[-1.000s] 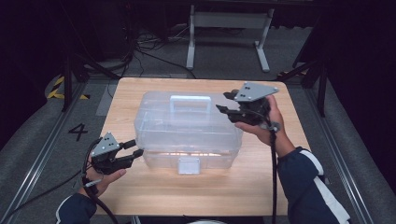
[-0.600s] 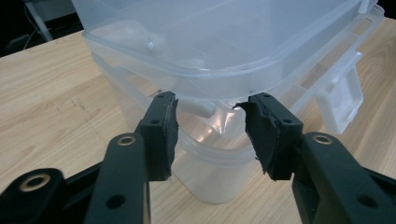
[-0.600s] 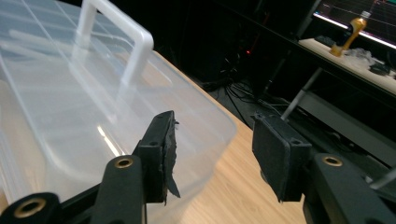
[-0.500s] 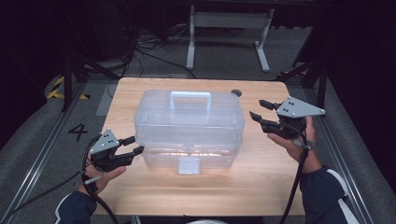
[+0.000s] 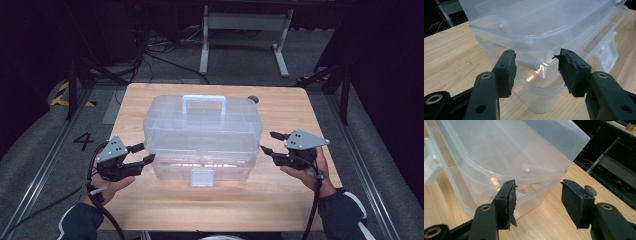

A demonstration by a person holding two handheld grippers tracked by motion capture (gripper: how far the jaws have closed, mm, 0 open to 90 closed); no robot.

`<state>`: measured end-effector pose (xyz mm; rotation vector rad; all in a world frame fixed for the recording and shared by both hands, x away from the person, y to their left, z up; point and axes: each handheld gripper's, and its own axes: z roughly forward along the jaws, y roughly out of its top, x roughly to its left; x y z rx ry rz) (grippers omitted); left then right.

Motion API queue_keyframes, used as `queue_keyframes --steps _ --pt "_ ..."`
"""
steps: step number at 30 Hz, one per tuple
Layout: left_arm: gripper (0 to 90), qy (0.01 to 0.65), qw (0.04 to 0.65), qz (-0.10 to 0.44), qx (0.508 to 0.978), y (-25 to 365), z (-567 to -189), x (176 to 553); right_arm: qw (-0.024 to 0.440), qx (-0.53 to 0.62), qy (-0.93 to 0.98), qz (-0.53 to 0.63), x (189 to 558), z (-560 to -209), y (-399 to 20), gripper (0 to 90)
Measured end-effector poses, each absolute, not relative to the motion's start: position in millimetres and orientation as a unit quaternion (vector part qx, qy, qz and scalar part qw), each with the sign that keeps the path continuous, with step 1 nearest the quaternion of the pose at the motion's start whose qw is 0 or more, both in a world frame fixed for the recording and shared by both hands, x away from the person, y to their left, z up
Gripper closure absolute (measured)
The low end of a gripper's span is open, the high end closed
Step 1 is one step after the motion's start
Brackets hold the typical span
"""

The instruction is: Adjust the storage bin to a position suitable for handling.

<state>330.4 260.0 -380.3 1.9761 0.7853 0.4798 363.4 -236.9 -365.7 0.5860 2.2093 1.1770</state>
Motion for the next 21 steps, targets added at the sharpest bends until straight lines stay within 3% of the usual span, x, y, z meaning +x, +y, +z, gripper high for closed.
queue_keyframes --steps 11,21 --pt "48.1 0.317 0.462 0.196 0.804 258 -380 331 0.253 0.220 0.836 0.434 370 -382 -234 42.8" --pt "45.6 0.312 0.456 0.206 0.808 255 -382 330 0.268 0.228 0.811 0.468 370 -384 -231 43.2"
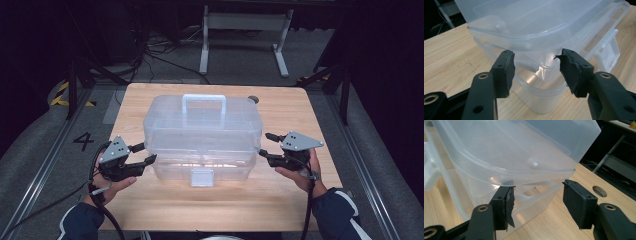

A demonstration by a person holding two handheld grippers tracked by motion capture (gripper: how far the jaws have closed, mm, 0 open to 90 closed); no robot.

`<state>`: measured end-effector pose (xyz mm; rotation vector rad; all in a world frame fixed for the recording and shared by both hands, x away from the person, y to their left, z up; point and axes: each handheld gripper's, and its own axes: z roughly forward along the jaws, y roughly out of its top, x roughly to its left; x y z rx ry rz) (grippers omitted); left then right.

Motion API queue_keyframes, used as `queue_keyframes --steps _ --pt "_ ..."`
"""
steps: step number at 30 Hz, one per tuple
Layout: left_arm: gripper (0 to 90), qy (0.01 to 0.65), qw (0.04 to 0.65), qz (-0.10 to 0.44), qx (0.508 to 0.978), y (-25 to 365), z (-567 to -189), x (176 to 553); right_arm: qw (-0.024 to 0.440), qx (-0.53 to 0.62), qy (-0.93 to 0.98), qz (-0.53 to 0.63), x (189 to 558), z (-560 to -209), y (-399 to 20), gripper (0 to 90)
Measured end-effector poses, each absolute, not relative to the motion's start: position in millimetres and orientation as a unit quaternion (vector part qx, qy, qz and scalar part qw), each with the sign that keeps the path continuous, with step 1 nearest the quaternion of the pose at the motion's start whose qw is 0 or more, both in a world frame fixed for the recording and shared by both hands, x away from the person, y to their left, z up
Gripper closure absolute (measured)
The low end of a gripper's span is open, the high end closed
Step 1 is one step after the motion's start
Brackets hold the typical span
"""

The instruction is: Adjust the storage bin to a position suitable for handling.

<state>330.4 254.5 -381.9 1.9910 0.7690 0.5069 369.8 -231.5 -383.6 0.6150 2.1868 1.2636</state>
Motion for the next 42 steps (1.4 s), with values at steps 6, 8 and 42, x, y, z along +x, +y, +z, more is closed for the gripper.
queue_keyframes --steps 6,8,42 --pt "42.5 0.319 0.451 0.216 0.805 255 -384 328 0.284 0.233 0.799 0.476 366 -382 -230 47.9" --pt "41.6 0.319 0.449 0.218 0.806 256 -384 328 0.291 0.233 0.792 0.483 365 -381 -231 49.2" --pt "35.0 0.338 0.378 0.223 0.832 259 -429 312 0.362 0.225 0.733 0.530 374 -362 -217 73.1"
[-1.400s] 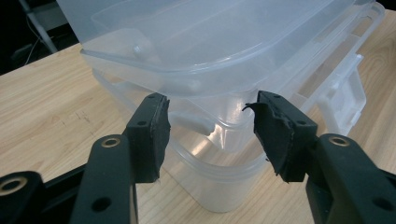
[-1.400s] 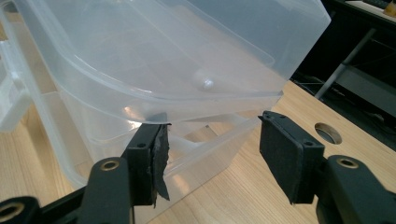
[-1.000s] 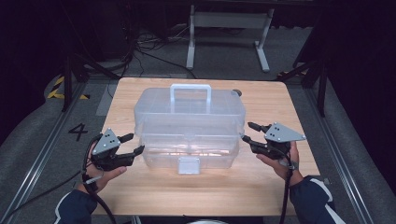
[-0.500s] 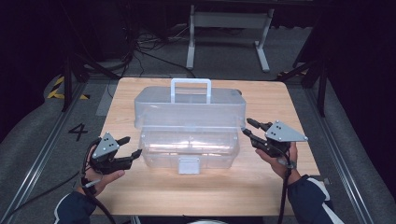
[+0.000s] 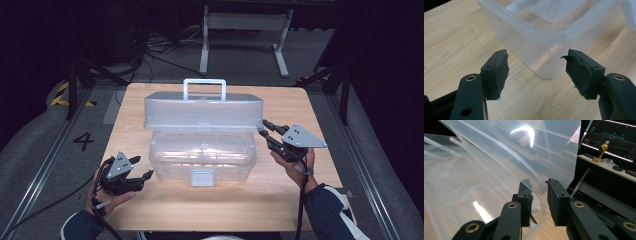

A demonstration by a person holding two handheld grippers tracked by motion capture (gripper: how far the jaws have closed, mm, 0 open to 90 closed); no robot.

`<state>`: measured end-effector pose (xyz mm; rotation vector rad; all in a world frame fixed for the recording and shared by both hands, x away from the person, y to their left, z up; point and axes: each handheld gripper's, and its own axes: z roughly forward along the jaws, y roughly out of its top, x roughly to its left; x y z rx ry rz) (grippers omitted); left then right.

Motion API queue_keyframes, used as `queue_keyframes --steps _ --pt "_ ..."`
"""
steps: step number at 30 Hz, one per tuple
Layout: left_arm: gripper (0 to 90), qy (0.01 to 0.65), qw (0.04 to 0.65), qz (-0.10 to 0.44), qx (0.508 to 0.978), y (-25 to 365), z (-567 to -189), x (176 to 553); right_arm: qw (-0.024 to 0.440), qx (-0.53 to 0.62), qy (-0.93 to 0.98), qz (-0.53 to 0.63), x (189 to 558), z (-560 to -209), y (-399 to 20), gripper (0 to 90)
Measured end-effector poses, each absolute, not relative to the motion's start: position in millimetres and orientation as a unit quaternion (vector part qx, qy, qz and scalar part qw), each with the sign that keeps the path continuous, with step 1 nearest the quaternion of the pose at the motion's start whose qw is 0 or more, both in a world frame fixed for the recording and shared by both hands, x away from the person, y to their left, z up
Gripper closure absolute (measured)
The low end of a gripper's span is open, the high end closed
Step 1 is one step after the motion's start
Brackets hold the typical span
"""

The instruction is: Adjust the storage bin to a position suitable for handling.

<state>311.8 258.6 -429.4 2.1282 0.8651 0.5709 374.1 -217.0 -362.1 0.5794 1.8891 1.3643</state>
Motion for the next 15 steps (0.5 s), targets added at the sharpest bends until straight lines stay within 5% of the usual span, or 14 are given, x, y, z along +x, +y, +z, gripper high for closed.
queue_keyframes --steps 15 --pt "34.1 0.348 0.317 0.183 0.863 252 -465 304 0.370 0.244 0.704 0.555 394 -356 -212 69.9"
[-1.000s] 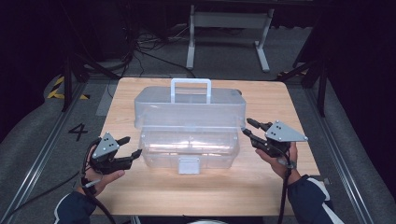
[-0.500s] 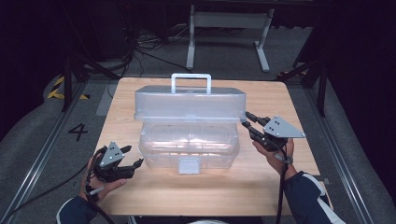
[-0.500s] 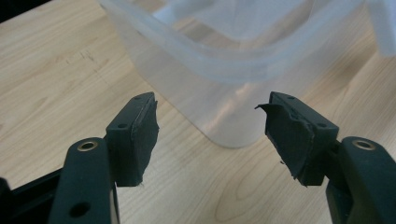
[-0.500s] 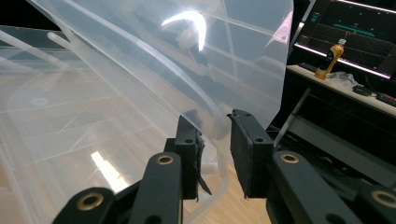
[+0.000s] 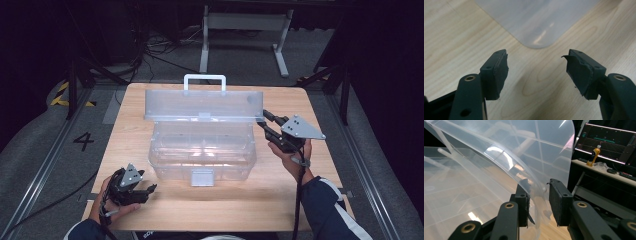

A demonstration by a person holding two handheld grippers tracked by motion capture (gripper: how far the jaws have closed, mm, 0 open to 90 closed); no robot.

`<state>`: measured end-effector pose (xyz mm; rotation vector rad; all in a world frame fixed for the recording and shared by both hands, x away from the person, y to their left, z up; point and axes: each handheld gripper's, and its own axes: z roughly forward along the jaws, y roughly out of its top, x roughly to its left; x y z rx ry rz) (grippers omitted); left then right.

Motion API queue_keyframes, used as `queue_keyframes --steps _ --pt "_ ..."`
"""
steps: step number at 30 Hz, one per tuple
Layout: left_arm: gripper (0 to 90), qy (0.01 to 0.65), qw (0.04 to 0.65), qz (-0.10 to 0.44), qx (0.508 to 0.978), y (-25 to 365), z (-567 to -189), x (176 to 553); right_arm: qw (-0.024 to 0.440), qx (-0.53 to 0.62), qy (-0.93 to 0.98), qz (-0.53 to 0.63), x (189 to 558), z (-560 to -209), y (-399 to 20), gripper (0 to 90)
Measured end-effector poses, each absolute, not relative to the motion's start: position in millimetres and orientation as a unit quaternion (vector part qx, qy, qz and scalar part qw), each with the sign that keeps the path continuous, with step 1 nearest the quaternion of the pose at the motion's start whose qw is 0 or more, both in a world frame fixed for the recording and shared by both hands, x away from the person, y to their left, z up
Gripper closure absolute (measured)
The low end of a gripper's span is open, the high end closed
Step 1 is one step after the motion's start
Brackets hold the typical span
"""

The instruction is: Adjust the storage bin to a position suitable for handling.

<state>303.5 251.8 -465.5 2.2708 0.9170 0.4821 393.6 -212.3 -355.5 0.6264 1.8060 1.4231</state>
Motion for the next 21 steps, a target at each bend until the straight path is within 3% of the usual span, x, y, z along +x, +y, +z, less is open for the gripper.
queue_keyframes --steps 14,21 --pt "30.7 0.372 0.310 0.177 0.857 277 -474 302 0.377 0.240 0.702 0.555 409 -342 -211 70.0" --pt "20.4 0.369 0.334 0.155 0.853 291 -479 312 0.372 0.252 0.697 0.558 421 -335 -210 70.1"
